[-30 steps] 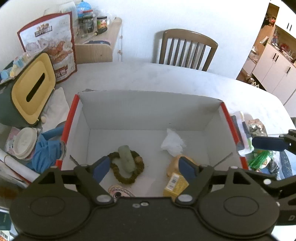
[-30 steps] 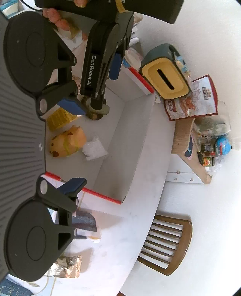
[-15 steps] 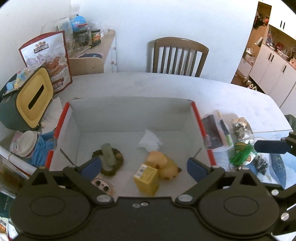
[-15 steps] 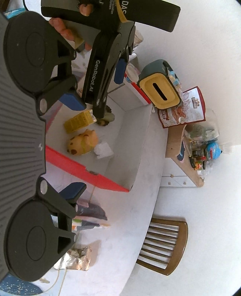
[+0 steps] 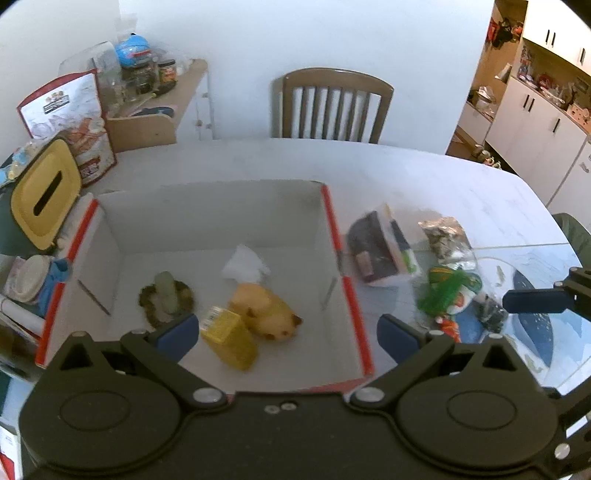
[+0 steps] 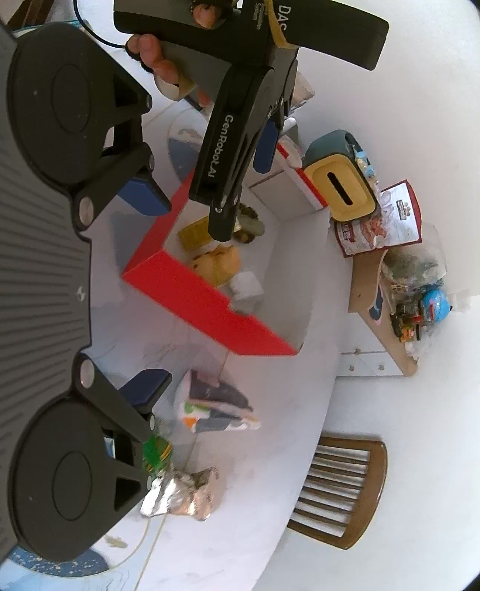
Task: Organize objects
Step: 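Withdraw both grippers from the box back toward the table items, then grasp the black bead bag with the right gripper while the left grasps the teal plush, then carry the bead bag and teal plush into the red box and release both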
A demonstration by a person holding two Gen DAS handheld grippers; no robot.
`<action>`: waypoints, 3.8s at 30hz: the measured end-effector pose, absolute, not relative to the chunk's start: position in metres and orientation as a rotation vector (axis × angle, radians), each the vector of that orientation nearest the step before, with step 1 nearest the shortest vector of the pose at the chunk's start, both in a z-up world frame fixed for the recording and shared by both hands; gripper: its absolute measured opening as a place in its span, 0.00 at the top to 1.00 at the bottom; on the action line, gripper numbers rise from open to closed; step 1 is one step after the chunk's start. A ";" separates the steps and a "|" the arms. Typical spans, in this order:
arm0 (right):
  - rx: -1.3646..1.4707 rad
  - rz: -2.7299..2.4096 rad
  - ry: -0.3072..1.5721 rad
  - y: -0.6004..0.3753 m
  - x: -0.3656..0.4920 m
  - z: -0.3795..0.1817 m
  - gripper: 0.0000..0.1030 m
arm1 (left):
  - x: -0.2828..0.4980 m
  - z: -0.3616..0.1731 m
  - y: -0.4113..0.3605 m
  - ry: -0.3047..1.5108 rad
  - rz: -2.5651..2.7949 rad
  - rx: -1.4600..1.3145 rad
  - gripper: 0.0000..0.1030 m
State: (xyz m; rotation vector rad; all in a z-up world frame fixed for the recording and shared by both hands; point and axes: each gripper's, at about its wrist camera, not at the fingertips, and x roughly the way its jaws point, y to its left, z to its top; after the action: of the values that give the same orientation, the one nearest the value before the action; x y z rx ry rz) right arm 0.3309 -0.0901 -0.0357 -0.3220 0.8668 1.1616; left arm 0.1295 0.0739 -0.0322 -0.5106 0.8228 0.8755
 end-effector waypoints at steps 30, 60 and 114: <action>-0.401 0.994 1.033 -0.206 0.444 -0.115 0.12 | 0.265 -0.106 0.006 0.954 0.654 -0.413 0.01; -0.566 1.066 1.094 -0.168 0.483 -0.172 0.53 | 0.279 -0.146 0.017 0.999 0.685 -0.487 0.58; -0.728 1.387 0.912 0.027 0.304 -0.015 0.67 | 0.051 -0.023 0.111 0.810 0.874 -0.520 0.69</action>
State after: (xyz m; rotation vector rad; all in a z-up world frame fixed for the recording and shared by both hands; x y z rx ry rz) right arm 0.3039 0.0268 -0.0146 -0.7282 0.9121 1.3871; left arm 0.0509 0.1108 -0.0234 -0.5196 0.8096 0.8736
